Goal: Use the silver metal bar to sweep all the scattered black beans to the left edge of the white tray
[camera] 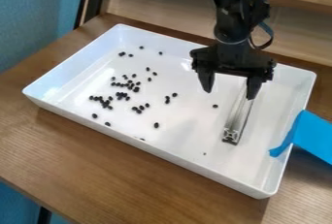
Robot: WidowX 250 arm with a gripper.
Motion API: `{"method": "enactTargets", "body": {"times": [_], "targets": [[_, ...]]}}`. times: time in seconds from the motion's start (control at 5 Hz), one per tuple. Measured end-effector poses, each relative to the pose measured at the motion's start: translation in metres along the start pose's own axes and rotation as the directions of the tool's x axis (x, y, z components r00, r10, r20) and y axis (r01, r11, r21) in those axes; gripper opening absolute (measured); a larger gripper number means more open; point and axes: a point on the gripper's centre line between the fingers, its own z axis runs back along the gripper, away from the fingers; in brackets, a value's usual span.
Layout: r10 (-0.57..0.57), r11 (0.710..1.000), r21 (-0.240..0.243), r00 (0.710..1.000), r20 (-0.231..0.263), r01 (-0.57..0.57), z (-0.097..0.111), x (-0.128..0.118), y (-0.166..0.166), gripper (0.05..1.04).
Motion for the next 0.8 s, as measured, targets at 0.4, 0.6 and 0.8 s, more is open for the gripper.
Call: {"method": "enactTargets", "body": {"times": [0.4,0.6,0.8], "targets": [[0.04,0.999,-0.026,0.999,-0.015,-0.041,-0.012,-0.005,-0.005,0.999],[0.079,0.996,-0.048,0.997,-0.007,-0.079,-0.01,0.003,-0.003,0.999],[0.096,0.995,-0.033,0.995,-0.025,-0.097,-0.021,0.005,0.002,0.999]]}}
